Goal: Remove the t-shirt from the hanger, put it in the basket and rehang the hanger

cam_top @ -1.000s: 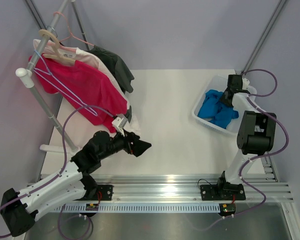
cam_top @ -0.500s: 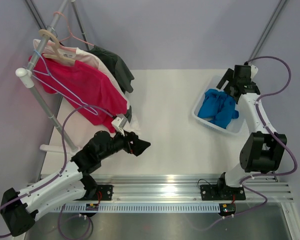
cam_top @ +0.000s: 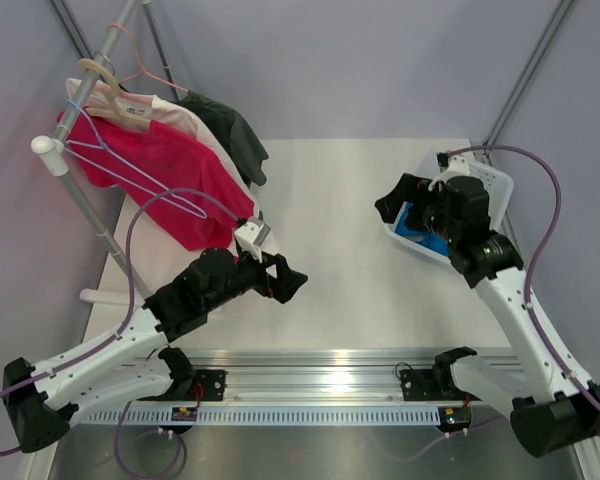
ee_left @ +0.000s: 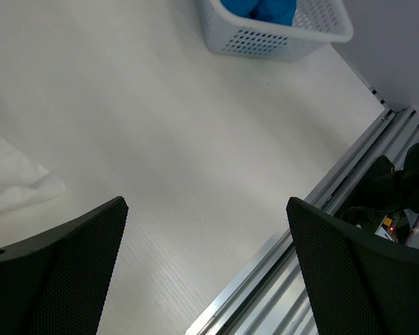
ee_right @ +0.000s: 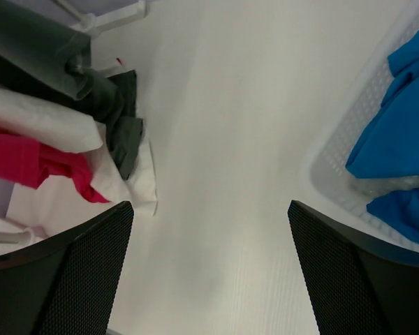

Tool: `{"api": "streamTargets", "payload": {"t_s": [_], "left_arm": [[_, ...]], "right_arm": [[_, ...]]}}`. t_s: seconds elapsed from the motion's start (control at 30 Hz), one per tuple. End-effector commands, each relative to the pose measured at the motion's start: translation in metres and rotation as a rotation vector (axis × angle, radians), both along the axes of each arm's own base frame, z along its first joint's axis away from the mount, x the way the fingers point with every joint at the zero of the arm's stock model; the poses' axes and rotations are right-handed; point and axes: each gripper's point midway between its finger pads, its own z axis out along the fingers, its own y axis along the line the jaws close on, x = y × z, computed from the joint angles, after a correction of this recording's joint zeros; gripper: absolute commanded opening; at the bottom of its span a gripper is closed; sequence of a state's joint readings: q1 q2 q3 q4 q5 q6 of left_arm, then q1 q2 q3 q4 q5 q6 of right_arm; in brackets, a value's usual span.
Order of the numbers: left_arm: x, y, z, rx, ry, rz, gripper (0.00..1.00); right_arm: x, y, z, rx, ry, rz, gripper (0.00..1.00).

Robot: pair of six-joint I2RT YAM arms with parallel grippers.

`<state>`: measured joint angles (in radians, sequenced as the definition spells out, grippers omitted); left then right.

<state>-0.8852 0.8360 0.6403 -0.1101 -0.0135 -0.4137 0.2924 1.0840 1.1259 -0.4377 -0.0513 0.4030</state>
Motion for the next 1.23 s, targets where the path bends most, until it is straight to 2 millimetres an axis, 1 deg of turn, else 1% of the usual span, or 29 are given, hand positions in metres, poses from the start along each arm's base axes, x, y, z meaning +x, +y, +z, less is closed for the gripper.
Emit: {"api": "streamTargets", "payload": {"t_s": [0.0, 0.03, 0.07, 0.1, 0.13, 0.17, 0.2, 0.23, 0.27, 0.3, 0.33, 0.4, 0.43, 0.47, 0.53, 0.67, 0.7, 0.77, 1.2], "left_arm": [[0.005, -0.001, 0.056, -0.026, -0.133, 0.001, 0.99], [0.004, 0.000, 0.065, -0.045, -0.151, 0.001, 0.99], [0.004, 0.002, 0.071, -0.059, -0.165, 0.006, 0.99], [0.004, 0.002, 0.078, -0.080, -0.187, 0.007, 0.99], [0.003, 0.003, 0.084, -0.099, -0.203, 0.008, 0.99], [0.001, 0.003, 0.085, -0.103, -0.213, 0.001, 0.99], [0.001, 0.003, 0.087, -0.110, -0.221, -0.002, 0.99], [-0.002, 0.003, 0.091, -0.122, -0.229, -0.015, 0.99], [-0.003, 0.004, 0.088, -0.116, -0.232, -0.019, 0.99], [-0.004, 0.004, 0.088, -0.125, -0.238, -0.020, 0.99], [-0.004, 0.005, 0.088, -0.130, -0.241, -0.018, 0.99], [-0.007, 0.008, 0.087, -0.142, -0.256, -0.020, 0.99], [-0.007, 0.009, 0.087, -0.144, -0.265, -0.020, 0.99], [-0.008, 0.010, 0.085, -0.142, -0.267, -0.021, 0.99], [-0.009, 0.012, 0.087, -0.148, -0.274, -0.017, 0.99], [-0.013, 0.016, 0.090, -0.179, -0.288, -0.019, 0.99], [-0.013, 0.017, 0.086, -0.171, -0.285, -0.015, 0.99], [-0.013, 0.019, 0.086, -0.171, -0.292, -0.009, 0.99], [-0.015, 0.020, 0.083, -0.170, -0.289, -0.018, 0.99]], "right_arm": [[-0.037, 0.019, -0.001, 0.091, -0.016, 0.144, 1.00], [-0.045, 0.018, -0.002, 0.092, -0.017, 0.152, 0.99], [-0.057, 0.014, 0.003, 0.095, -0.041, 0.144, 0.99], [-0.064, 0.011, -0.009, 0.089, -0.029, 0.141, 1.00], [-0.075, 0.006, 0.000, 0.095, -0.078, 0.133, 0.99], [-0.082, 0.003, 0.000, 0.095, -0.095, 0.133, 1.00], [-0.087, 0.000, -0.009, 0.085, -0.093, 0.127, 0.99], [-0.096, -0.006, -0.001, 0.088, -0.139, 0.113, 1.00], [-0.100, -0.008, -0.007, 0.084, -0.142, 0.110, 1.00], [-0.104, -0.010, -0.006, 0.086, -0.152, 0.105, 1.00], [-0.111, -0.013, -0.003, 0.091, -0.172, 0.104, 1.00], [-0.117, -0.013, -0.005, 0.094, -0.181, 0.110, 0.99], [-0.120, -0.013, -0.002, 0.101, -0.201, 0.120, 1.00], [-0.122, -0.011, -0.006, 0.106, -0.196, 0.134, 0.99], [-0.126, -0.005, -0.004, 0.116, -0.203, 0.173, 0.99], [-0.126, -0.006, -0.006, 0.115, -0.201, 0.166, 0.99], [-0.125, -0.007, -0.007, 0.113, -0.199, 0.160, 1.00], [-0.124, -0.006, -0.009, 0.112, -0.194, 0.161, 0.99], [-0.117, -0.004, -0.016, 0.119, -0.159, 0.152, 1.00]]}}
